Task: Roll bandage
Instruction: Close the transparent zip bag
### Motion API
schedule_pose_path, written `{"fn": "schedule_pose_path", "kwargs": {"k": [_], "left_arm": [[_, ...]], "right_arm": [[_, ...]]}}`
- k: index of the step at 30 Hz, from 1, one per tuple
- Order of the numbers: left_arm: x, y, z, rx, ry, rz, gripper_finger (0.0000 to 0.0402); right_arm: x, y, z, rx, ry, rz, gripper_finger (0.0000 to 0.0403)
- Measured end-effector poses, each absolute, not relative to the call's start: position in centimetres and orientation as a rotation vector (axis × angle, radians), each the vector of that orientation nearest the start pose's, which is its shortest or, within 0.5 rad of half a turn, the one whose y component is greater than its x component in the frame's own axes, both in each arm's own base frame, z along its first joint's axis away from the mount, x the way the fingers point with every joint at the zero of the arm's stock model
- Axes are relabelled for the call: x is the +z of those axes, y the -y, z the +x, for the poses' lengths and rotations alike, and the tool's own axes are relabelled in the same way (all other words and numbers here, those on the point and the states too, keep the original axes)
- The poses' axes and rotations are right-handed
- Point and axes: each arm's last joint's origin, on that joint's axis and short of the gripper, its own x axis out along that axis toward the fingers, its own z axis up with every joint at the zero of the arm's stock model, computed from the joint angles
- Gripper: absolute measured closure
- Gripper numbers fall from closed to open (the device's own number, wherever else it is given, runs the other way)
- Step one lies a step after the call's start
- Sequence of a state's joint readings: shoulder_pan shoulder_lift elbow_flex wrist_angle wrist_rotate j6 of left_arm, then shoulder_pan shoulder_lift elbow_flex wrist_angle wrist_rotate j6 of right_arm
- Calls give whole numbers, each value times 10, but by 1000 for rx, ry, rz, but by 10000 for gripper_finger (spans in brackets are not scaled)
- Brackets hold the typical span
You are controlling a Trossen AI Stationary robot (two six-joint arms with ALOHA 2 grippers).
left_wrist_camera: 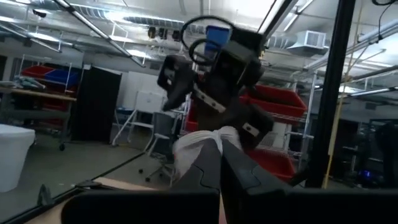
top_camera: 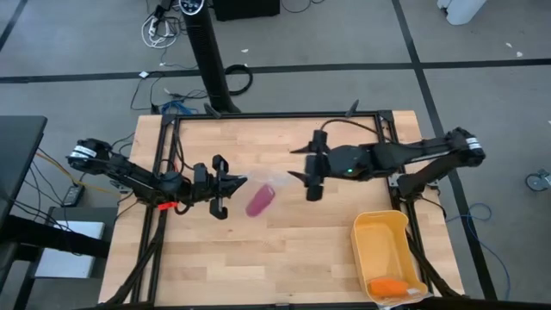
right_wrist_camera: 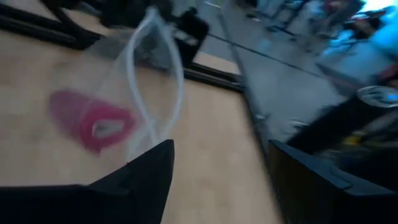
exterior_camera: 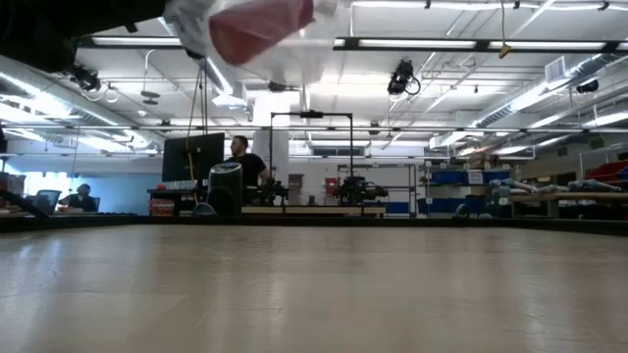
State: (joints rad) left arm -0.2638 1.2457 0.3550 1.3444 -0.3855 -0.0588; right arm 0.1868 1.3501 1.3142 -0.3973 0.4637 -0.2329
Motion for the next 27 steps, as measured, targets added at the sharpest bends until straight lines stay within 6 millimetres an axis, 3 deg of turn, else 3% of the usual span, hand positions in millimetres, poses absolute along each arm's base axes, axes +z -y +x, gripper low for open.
{"fn": "schedule_pose_path", "kwargs": {"k": [4,8,11,15,20,27], "left_arm": [[247,46,214,106,464,-204,401],[247,46,214,85,477,-201,401],[248,46,214,75,488,-203,401],[248,46,214,70,487,-201,401],[249,46,213,68,493,-192,401],[240,46,217,101,379,-117,401]], "right_arm": [[347,-43,281,-168,-329,-275,162],[310,-45,285,-102,-194,-226,179],[294,-43,290,-96,-97,-191,202],[288,-42,296,-113,-1,-157,260],[285,-41,301,-114,5,-156,374],[297,-42,286,-120,-14,-152,382]]}}
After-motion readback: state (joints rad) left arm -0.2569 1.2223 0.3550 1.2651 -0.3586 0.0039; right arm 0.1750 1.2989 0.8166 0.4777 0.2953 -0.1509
